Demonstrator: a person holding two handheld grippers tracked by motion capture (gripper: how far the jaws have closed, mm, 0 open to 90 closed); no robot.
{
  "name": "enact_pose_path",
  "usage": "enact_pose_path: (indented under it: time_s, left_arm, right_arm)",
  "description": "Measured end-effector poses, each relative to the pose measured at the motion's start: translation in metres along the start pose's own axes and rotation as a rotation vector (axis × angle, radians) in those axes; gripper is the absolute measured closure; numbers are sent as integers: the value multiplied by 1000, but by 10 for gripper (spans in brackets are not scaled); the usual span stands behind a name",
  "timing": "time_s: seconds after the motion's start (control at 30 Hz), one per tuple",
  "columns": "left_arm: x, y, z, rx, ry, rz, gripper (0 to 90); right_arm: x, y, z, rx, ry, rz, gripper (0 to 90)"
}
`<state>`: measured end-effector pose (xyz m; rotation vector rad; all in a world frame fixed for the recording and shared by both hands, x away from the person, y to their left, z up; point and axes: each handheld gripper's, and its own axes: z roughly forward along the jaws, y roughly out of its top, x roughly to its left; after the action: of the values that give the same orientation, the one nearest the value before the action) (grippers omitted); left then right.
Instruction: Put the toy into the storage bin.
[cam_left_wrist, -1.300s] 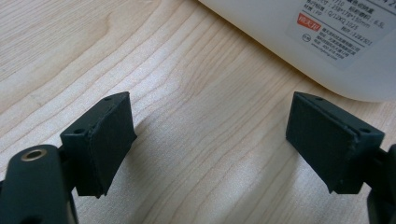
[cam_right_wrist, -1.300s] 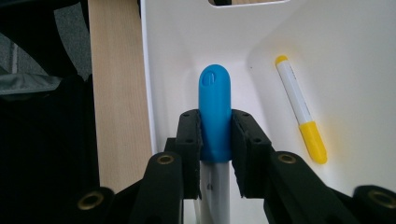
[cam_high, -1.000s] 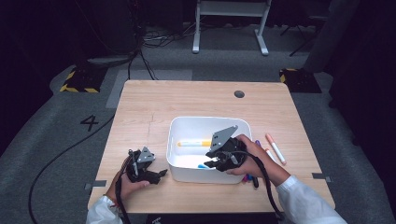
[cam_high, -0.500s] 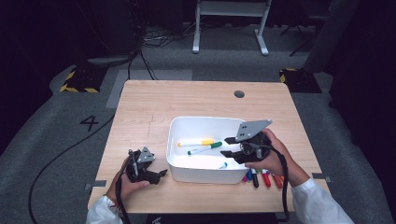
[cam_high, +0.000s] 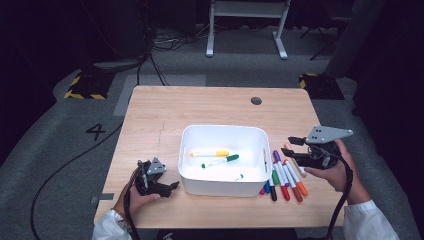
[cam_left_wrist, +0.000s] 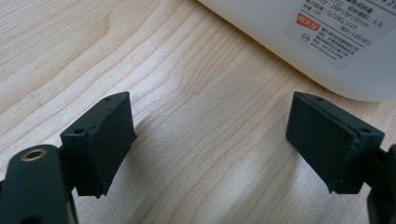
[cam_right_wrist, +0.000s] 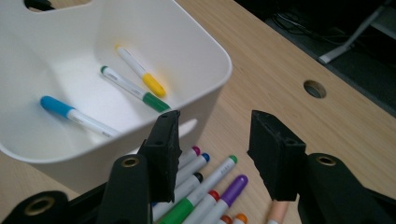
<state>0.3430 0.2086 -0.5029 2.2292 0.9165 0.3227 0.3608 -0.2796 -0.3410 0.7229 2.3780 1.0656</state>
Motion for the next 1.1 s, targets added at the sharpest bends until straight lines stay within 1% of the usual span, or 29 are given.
enact_pose_path:
  time_s: [0.07,0.1,0.2,0.33,0.37,0.43,0.47,0.53,0.6,0.67,0.73,0.83,0.9,1.07,1.1]
  left_arm:
    - [0,0,0,0,0,0,155]
    - [0,0,0,0,-1,0,155]
    - [0,0,0,0,2,2,155]
    - [0,0,0,0,-1,0,155]
    - [0,0,0,1,1,2,155]
    - [0,0,0,0,1,2,155]
    - [0,0,0,1,-2,-1,155]
    - [0,0,0,0,-1,0,155]
    - [0,0,0,0,0,0,155]
    - [0,0,0,0,2,2,155]
    - [0,0,0,0,1,1,155]
    - [0,0,0,0,4,3,155]
    - [0,0,0,1,0,3,155]
    - [0,0,0,1,0,2,154]
    - [0,0,0,2,-5,0,154]
  right_arm:
    - [-7,-12,3,19,-33,19,541]
    - [-11,-18,6,28,-39,25,541]
    - [-23,-35,18,60,-73,56,543]
    - [-39,-56,36,113,-99,113,544]
    - [-43,-60,40,118,-100,129,544]
    - [-48,-68,46,124,-117,160,552]
    - [-50,-72,49,133,-122,167,551]
    - [-54,-79,55,145,-126,188,551]
    - [-57,-85,61,143,-114,213,551]
    - [-59,-90,67,156,-111,224,549]
    - [-59,-92,72,164,-112,227,549]
    - [-60,-96,82,196,-138,221,549]
    - [-62,-100,89,204,-130,241,549]
    - [-66,-108,99,225,-153,261,551]
    - [-67,-109,101,224,-151,270,552]
